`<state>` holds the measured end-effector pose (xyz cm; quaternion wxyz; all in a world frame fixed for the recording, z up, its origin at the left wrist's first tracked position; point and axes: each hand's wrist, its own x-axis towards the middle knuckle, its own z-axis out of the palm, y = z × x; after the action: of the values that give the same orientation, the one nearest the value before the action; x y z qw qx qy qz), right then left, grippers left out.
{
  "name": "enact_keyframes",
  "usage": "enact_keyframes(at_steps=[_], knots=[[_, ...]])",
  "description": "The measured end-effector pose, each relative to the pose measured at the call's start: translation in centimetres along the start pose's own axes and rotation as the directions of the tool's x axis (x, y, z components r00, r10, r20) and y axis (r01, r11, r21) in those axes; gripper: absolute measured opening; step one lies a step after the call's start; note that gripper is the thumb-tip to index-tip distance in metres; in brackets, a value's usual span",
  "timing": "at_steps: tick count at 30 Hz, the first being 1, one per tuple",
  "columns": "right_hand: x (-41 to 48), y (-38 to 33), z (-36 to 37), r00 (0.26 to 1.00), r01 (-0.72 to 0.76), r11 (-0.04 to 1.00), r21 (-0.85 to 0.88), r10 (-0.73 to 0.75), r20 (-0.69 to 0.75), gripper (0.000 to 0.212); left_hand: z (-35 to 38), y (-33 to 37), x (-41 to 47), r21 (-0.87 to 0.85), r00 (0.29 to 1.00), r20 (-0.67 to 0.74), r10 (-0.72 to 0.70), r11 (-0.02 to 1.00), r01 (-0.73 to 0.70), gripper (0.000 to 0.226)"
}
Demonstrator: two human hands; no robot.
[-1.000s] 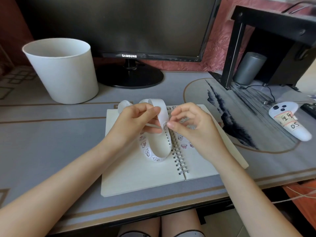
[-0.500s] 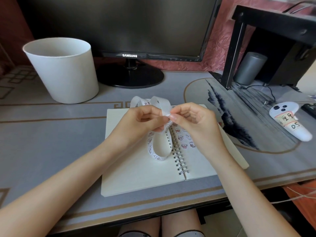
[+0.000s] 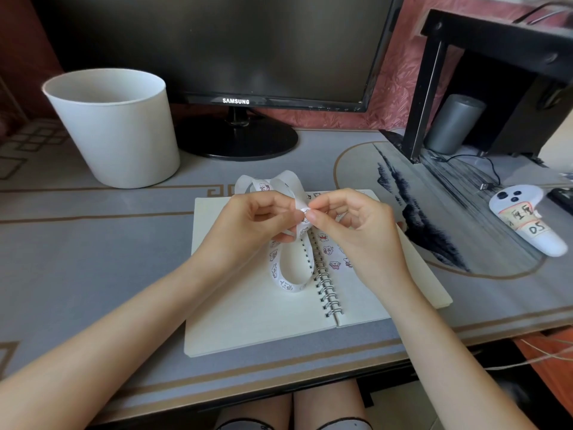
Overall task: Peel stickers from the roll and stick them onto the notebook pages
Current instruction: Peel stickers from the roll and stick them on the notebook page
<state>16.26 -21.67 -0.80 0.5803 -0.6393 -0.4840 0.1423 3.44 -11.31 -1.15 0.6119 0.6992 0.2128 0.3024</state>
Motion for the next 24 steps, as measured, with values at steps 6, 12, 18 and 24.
enact_keyframes(at_steps=[6,12,18,24], knots=[[-0.1,0.1,0.0,1.0,0.007,0.996,-0.086,-0.006,0.02,0.008,0.2,0.1,0.1,-0.045,0.997,0.003,-0.078,0.996,0.078,0.011],[-0.5,0.5,0.0,0.996,0.074,0.97,-0.233,-0.059,0.07,0.006,0.1,0.0,0.2,-0.036,0.992,-0.008,-0.124,0.992,0.124,0.022],[-1.4,-0.2,-0.4,0.989,0.144,0.96,-0.24,-0.133,0.061,0.005,0.2,0.1,0.2,-0.043,0.99,-0.029,-0.137,0.99,0.136,0.022],[-1.2,0.0,-3.6,0.986,-0.16,0.987,-0.028,0.158,-0.048,0.01,0.1,0.0,0.1,-0.049,0.989,-0.042,-0.139,0.989,0.137,0.023]])
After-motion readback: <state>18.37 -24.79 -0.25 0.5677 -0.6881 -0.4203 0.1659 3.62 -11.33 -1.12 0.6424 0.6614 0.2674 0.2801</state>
